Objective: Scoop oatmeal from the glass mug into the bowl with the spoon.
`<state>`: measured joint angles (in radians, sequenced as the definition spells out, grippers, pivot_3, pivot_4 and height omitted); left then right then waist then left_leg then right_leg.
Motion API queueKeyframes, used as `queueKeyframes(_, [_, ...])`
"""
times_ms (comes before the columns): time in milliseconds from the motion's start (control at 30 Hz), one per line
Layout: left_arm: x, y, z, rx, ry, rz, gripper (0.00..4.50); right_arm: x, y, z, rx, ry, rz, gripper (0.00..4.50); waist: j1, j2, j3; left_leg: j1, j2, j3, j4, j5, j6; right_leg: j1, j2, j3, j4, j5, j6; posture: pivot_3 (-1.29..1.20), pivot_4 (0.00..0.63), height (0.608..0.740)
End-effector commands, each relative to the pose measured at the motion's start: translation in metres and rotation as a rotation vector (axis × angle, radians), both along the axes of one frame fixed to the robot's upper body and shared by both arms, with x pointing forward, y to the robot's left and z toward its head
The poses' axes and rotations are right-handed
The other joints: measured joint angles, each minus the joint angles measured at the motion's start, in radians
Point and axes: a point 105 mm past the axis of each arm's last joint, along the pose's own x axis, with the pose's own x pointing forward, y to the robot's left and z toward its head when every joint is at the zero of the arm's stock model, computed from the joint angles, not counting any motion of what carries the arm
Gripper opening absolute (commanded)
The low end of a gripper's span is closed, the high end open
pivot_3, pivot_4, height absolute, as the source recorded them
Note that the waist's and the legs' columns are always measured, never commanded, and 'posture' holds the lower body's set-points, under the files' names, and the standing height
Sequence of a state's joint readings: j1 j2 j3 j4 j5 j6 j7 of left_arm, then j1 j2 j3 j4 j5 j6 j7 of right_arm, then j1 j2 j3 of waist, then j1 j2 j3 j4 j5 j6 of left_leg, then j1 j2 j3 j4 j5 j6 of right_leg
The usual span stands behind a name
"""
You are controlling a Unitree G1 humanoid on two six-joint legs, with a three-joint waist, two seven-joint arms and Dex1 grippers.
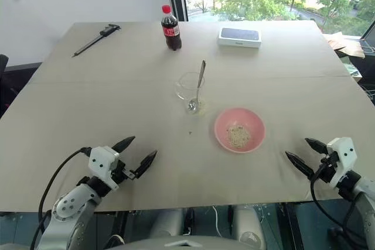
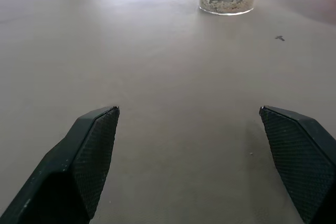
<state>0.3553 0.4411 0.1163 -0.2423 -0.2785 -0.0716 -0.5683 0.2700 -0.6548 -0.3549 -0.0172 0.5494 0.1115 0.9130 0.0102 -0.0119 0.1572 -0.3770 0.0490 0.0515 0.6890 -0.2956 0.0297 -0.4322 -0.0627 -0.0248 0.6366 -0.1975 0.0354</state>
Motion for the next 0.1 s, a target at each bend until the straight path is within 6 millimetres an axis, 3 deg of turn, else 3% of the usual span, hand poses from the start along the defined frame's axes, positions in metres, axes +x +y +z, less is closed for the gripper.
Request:
queueKeyframes(33, [0.0035, 0.0017, 0.0057, 0.003, -0.016, 0.022, 4.48, 0.0028, -0.0046, 0.0083, -0.006, -0.055, 0.019, 4.5, 0.001, 0.0, 0.0, 0.0, 0.0, 0.0, 0.0, 0.0, 0.0, 0.0, 0.0, 0.0, 0.0, 0.0, 0.0, 0.0, 0.15, 0.74])
queueKeyframes(100, [0.004, -0.0013, 0.0072, -0.006, -0.015, 0.019, 4.48, 0.0039, -0.0032, 0.0058, 0.0, -0.053, 0.034, 4.5, 0.002, 0.0, 0.0, 0.0, 0.0, 0.0, 0.0, 0.0, 0.0, 0.0, 0.0, 0.0, 0.0, 0.0, 0.0, 0.0, 0.15, 0.74])
